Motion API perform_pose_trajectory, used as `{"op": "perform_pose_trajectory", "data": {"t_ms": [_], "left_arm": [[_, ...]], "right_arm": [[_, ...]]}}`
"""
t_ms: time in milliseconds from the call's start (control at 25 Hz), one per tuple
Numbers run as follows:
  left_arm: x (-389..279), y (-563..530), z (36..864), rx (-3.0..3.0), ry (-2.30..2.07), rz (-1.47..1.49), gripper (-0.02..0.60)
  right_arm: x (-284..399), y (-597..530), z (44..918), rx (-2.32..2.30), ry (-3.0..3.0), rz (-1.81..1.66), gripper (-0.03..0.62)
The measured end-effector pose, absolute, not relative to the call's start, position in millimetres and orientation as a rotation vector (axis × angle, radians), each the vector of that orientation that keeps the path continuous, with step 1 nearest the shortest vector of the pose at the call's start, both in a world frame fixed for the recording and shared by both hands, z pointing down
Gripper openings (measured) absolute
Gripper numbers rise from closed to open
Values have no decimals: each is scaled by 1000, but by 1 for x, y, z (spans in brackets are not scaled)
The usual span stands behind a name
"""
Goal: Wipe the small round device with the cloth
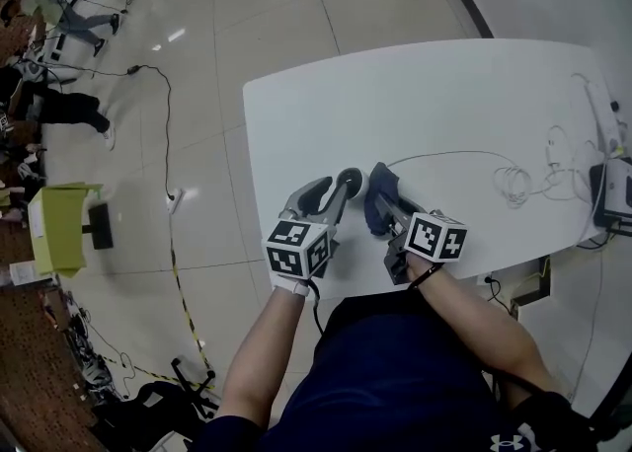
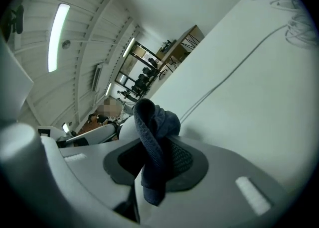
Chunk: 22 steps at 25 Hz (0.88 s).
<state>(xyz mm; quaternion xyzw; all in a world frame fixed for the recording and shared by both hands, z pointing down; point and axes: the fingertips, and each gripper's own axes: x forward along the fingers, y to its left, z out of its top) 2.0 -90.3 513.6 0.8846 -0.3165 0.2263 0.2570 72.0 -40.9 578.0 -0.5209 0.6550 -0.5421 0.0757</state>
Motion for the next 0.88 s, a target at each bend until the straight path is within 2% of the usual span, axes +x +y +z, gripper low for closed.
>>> {"op": "perform_pose_trajectory", "data": {"t_ms": [200, 440, 720, 880], "left_arm": [[2, -90, 513, 2405, -858, 636, 112], [1, -90, 513, 2400, -874, 631, 112], [-3, -89, 503, 2369, -929, 548, 120], [8, -78, 499, 2371, -924, 515, 120]], "right_arm": [[67, -31, 611, -1573, 1814, -1770, 95], [78, -29, 609, -1574, 1764, -1759, 97], [134, -51, 555, -1718, 1897, -1509, 97], [122, -81, 502, -1628, 2220, -1309, 97]]}}
